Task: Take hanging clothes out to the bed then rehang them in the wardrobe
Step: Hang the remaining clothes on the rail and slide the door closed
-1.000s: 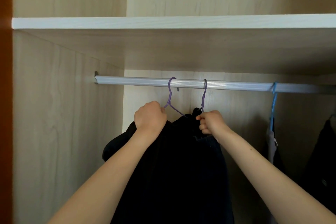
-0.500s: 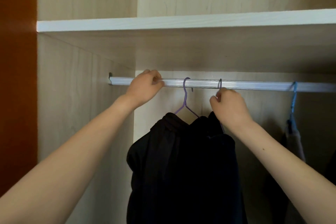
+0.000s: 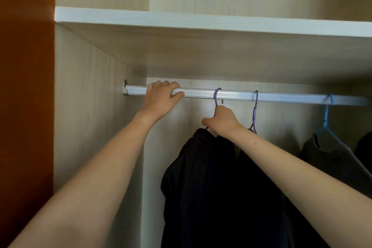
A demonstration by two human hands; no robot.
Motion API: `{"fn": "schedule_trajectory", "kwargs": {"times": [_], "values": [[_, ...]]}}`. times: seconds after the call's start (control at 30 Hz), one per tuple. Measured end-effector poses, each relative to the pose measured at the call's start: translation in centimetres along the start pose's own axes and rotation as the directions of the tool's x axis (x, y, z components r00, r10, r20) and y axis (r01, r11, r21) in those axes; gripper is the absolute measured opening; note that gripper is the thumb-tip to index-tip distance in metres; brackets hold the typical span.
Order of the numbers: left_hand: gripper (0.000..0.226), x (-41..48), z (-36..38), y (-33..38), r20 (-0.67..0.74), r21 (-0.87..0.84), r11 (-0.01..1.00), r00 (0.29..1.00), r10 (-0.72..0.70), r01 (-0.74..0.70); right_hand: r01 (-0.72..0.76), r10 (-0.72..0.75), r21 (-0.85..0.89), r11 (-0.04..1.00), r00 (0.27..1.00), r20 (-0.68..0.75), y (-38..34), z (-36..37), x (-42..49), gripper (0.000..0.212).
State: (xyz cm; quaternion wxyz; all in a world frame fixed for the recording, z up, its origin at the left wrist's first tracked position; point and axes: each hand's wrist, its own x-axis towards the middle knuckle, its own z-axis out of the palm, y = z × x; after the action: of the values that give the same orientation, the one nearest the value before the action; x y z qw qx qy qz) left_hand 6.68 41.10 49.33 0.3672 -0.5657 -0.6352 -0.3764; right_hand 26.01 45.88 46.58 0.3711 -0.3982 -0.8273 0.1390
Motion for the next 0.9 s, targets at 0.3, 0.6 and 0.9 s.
{"fn": "schedule_trajectory", "kwargs": {"times": [0.3,0.6,0.9], "values": [[0.026,0.2,0.6,-0.4,-0.055,-0.045,0.999,0.998,0.024,-0.027,0.087,-0.089,0.11,0.99,0.996,0.005,-2.8,3.5,0.5,0.022],[0.024,0.5,1.4,-1.0,-0.113,-0.017,0.999,0.993,0.041,-0.043,0.115,-0.141,-0.132,0.985,0.969,-0.203,-0.9,-1.0,-0.9,0.036],[0.033,0.5,1.6,-0.7,-0.141,-0.033,0.999,0.989,0.031,-0.036,-0.154,0.108,-0.216,0.964,0.971,-0.214,6.2,-4.1,-2.4,0.009]]}}
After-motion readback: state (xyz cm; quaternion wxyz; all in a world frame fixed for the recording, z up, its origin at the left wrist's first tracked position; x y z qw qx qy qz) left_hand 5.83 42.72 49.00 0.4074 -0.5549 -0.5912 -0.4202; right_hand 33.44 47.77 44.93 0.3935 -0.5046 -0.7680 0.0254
